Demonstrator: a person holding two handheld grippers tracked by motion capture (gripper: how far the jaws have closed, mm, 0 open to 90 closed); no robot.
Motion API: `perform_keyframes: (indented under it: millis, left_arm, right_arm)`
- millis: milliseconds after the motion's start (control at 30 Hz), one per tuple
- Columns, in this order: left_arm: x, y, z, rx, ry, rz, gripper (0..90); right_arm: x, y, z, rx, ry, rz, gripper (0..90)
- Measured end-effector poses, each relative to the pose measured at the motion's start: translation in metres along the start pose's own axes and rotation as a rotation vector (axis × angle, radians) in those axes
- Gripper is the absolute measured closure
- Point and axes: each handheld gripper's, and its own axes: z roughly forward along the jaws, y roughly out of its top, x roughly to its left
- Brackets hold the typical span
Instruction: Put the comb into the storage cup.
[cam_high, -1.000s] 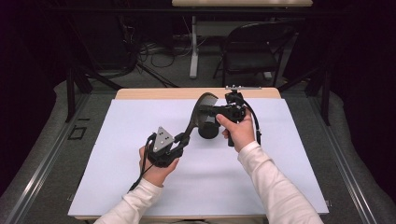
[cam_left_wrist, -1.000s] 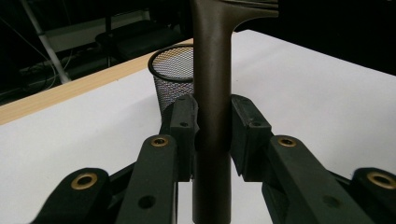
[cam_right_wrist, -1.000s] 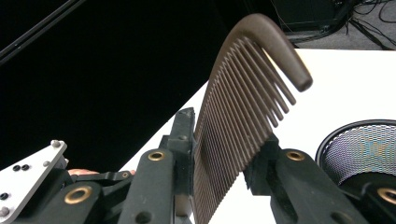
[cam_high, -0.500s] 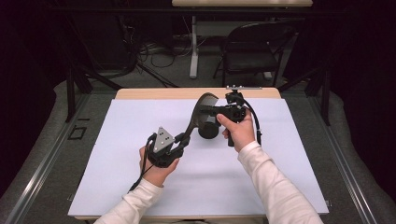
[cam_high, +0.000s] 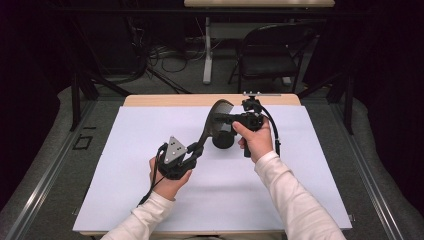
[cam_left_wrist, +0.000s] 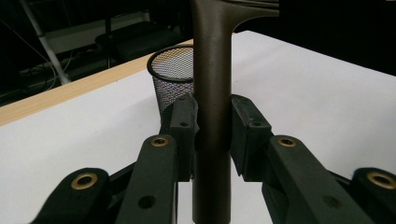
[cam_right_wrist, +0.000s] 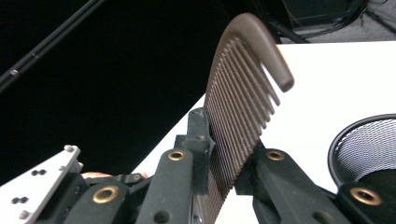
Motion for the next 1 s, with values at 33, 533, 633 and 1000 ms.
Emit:
perform_keyframes:
  millis: [33, 533, 633, 1000]
  left_arm:
    - [0.0000, 0.0000, 0.0000, 0.000, -0.001, 0.000, 72.4]
    - [0.0001, -0.0008, 0.0006, -0.001, -0.010, -0.009, 72.4]
    - [0.0001, -0.0010, 0.0008, -0.002, -0.011, -0.008, 72.4]
    - [-0.0004, -0.0013, 0.0011, -0.003, -0.012, -0.006, 72.3]
  right_arm:
    - [-0.0005, -0.0001, 0.0000, -0.001, 0.006, 0.006, 82.9]
    - [-0.0037, -0.0016, -0.0003, -0.011, 0.048, 0.049, 86.0]
    - [-0.0043, -0.0016, -0.0006, -0.007, 0.053, 0.049, 86.2]
    - [-0.0059, -0.0019, -0.0011, -0.007, 0.060, 0.048, 86.3]
